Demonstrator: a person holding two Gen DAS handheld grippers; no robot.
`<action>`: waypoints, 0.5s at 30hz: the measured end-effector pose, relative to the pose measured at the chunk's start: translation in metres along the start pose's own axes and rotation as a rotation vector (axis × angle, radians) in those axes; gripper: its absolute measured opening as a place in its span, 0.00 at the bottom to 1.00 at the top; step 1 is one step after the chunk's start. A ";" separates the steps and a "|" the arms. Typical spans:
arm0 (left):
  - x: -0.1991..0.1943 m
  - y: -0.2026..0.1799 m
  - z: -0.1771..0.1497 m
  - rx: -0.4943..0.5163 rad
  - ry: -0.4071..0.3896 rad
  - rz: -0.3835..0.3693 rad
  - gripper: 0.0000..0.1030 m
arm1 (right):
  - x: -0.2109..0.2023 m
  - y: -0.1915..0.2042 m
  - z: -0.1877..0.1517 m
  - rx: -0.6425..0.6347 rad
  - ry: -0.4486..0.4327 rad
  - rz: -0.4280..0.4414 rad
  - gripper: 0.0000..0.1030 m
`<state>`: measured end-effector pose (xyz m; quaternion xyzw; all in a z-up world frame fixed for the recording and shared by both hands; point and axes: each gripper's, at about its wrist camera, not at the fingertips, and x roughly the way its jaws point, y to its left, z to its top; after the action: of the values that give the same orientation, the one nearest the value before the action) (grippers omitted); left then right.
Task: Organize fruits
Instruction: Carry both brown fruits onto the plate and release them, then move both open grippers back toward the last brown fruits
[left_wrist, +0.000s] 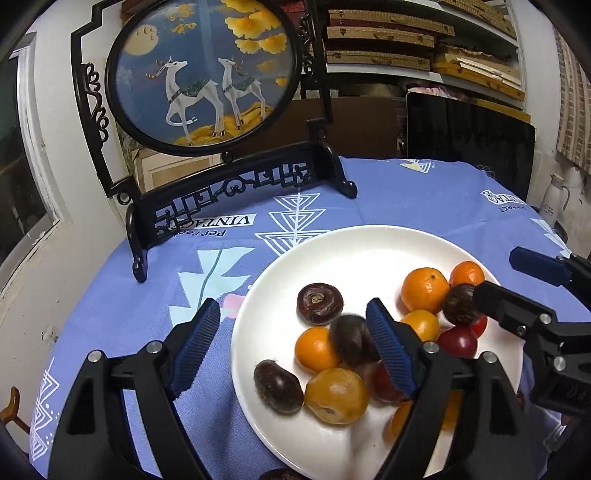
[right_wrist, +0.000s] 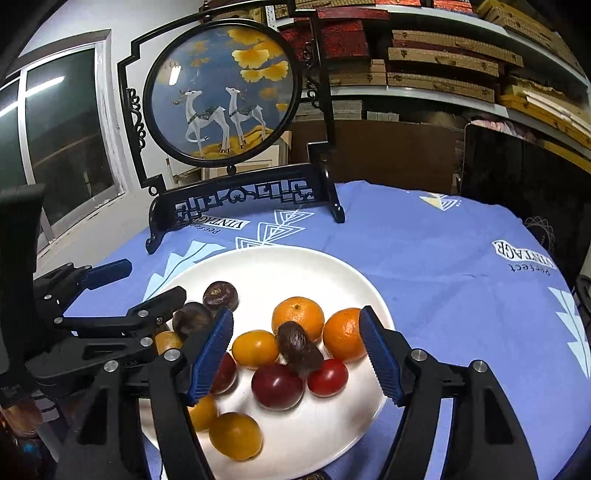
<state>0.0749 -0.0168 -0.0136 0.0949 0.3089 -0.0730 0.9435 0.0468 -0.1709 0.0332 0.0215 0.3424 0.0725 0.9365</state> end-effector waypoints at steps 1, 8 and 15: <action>0.000 -0.001 0.000 0.004 0.000 0.000 0.77 | 0.001 0.001 0.000 -0.002 0.005 0.002 0.70; -0.006 -0.003 0.001 0.018 -0.017 -0.013 0.77 | -0.004 0.007 0.000 -0.011 0.007 0.022 0.71; -0.017 -0.004 0.002 0.017 -0.040 -0.033 0.77 | -0.039 0.016 -0.006 -0.019 -0.035 0.071 0.73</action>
<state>0.0616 -0.0199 -0.0024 0.0963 0.2909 -0.0930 0.9473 0.0121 -0.1606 0.0548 0.0261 0.3245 0.1084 0.9393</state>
